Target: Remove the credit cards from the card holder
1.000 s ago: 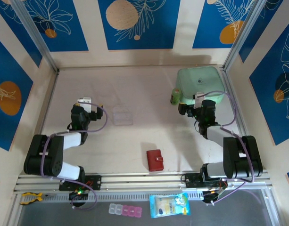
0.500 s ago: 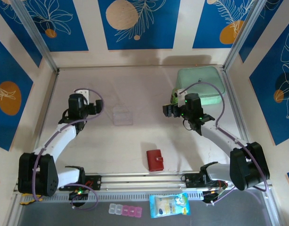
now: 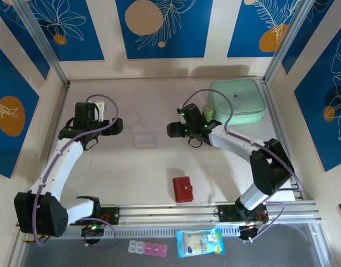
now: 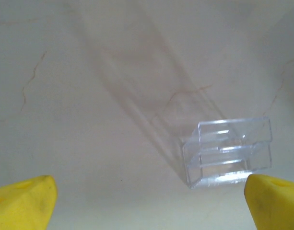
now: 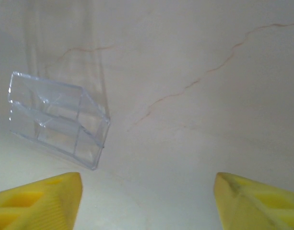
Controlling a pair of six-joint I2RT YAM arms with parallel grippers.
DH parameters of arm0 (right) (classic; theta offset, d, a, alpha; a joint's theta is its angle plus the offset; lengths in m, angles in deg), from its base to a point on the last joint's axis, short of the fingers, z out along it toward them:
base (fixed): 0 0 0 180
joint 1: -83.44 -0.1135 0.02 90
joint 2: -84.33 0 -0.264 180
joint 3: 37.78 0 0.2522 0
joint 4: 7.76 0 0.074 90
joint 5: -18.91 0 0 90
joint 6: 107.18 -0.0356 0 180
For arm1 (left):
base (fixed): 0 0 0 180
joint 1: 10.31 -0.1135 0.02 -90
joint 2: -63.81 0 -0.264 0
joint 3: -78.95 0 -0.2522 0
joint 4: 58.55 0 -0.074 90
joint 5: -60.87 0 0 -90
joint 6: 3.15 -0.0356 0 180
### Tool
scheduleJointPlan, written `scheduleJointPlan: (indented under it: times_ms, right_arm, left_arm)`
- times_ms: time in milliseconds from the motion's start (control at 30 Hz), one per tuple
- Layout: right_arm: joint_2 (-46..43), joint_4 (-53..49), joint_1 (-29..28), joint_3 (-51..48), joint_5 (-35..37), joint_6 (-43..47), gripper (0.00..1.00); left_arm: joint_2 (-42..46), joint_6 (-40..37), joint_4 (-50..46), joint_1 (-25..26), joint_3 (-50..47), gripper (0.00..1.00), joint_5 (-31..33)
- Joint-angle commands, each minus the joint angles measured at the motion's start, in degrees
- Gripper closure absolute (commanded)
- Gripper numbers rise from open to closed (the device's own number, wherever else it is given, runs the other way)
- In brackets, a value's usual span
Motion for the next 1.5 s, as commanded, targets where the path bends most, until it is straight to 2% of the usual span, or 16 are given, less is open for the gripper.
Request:
scheduleJointPlan:
  times_ms: [0, 133, 300, 400, 967, 1233, 1467]
  right_arm:
    - [3.06, -5.17, -2.45, 4.20, 2.02, -5.94, 0.33]
    - [6.92, -5.28, -5.28, 6.87, 2.13, -8.41, 0.37]
    - [11.10, -7.23, -7.96, 10.62, 5.18, -11.98, 0.50]
    - [13.29, -6.97, -9.00, 12.28, 5.25, -12.77, 0.54]
    - [20.82, -5.06, -9.92, 17.12, 4.40, -13.03, 0.65]
    - [22.43, -4.65, -9.70, 18.29, 3.49, -12.90, 0.67]
    - [23.55, -5.53, -9.57, 19.52, 3.49, -13.00, 0.74]
  left_arm:
    - [1.66, -3.49, -5.04, 0.05, 0.30, 0.00, 0.32]
    - [3.09, -3.26, -2.01, -0.08, -3.05, 0.00, 2.38]
    - [3.83, -2.59, -2.51, -0.07, -3.58, 0.00, 2.82]
    - [4.12, -2.38, -2.73, -0.05, -3.68, 0.00, 3.52]
    - [3.46, -6.29, -3.65, -0.13, -3.91, 0.00, 10.25]
    - [2.97, -6.32, -3.30, -0.09, -3.92, 0.00, 9.41]
    - [2.88, -6.33, -3.30, -0.18, -3.93, 0.00, 9.50]
